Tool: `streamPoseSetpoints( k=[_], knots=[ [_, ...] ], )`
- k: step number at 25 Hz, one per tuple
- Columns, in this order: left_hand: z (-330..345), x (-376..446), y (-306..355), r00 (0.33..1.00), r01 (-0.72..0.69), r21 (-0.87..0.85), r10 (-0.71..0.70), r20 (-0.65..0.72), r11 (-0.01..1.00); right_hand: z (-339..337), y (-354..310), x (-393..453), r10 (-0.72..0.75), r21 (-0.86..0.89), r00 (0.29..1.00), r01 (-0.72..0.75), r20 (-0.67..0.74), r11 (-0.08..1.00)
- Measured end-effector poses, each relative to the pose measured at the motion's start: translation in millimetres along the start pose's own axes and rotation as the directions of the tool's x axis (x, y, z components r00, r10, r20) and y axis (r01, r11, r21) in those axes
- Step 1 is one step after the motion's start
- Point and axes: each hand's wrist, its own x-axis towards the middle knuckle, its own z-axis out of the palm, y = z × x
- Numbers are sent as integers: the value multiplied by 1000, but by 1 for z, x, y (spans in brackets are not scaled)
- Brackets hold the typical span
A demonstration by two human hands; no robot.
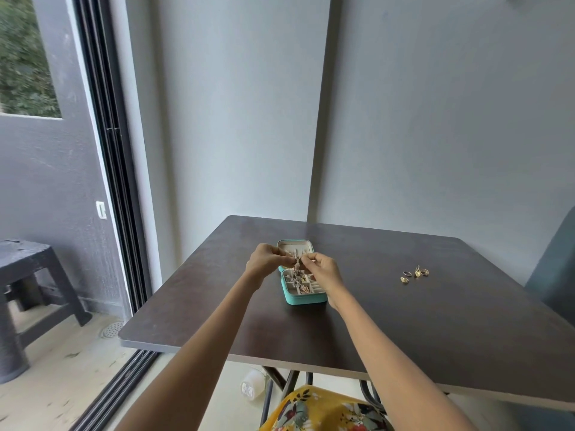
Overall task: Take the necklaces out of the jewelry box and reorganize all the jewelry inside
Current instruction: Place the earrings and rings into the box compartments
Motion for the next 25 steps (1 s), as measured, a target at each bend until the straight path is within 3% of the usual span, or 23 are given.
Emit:
streamPoseSetpoints(
  k=[4, 10, 18, 21, 25],
  knots=[
    [6, 1, -11, 999, 51, 89, -50, -3, 995, -3, 0, -4, -5, -27, 1000, 5, -16, 1000],
    [14, -1, -13, 997, 65, 439, -42, -61, 896, -4, -4, -6, 16, -41, 1000, -17, -7, 999],
    [12, -4, -15, 996, 72, 517, -38, -75, 853, 3, -13, -6, 32, -26, 999, -31, 40, 999],
    [11, -3, -14, 996, 76, 500, -40, -83, 863, 6, -6, -4, 38, -215, 998, -26, 50, 976],
    [12, -3, -15, 996, 77, 493, -41, -82, 866, 8, 4, -1, 17, -499, 998, 15, 60, 866]
  ],
)
